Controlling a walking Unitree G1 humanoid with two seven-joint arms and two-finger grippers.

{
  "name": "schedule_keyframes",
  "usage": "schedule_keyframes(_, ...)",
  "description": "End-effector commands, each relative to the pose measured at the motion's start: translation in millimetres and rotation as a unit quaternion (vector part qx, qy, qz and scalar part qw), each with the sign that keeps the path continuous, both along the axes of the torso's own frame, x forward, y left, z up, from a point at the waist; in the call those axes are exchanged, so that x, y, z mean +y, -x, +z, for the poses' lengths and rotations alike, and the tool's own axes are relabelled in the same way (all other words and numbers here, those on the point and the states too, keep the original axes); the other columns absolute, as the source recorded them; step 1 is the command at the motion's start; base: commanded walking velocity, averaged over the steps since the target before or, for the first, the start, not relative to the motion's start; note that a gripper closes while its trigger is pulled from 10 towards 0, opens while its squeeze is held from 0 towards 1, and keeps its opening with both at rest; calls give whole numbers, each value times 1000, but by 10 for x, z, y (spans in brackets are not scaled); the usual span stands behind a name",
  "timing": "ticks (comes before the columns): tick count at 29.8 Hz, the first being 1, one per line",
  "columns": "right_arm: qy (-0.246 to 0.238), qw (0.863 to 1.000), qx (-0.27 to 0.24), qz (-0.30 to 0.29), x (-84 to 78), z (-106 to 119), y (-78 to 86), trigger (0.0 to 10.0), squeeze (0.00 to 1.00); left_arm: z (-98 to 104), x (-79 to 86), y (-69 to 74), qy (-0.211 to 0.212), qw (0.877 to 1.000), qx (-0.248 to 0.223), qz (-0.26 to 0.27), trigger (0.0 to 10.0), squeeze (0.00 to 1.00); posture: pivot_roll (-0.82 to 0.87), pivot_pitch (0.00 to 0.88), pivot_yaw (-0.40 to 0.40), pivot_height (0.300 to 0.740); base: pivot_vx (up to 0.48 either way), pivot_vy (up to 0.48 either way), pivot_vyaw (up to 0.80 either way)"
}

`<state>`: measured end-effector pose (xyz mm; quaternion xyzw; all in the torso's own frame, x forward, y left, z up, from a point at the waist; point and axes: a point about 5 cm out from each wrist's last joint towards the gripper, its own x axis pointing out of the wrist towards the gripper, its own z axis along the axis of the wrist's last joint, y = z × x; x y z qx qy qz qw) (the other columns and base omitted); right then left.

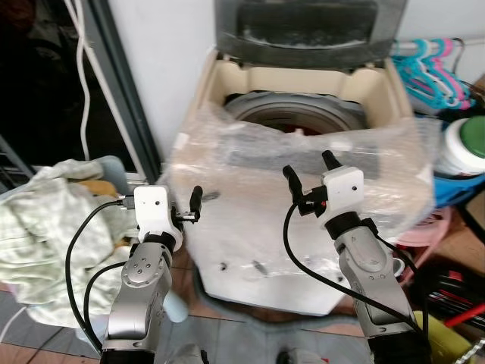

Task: Clothes washing

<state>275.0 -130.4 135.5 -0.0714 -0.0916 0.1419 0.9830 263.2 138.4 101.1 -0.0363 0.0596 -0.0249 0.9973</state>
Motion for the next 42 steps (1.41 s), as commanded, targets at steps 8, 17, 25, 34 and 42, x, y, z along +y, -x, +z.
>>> schedule_keyframes(8,-8,1000,22,-15,-36,-158,12,10000,1000,47,3,-30,-5,1000,-6,-9,10000,0,-55,3,55,740,0,480,0)
schedule_keyframes(17,1,1000,19,-8,-4,-168,20,10000,1000,64,19,-18,-4,1000,-13,-5,10000,0,-48,0,54,740,0,160,533)
schedule_keyframes(25,4,1000,21,0,1,-172,11,10000,1000,64,45,-16,3,1000,-9,13,10000,0,-49,7,52,740,0,0,800)
schedule_keyframes(34,33,999,15,32,61,-170,-7,10000,1000,40,78,-9,-2,1000,-1,26,10000,0,-43,6,40,740,0,0,800)
schedule_keyframes(42,34,998,18,45,105,-177,-5,10000,1000,6,120,14,-8,1000,7,28,10000,0,-39,6,37,740,148,0,397)
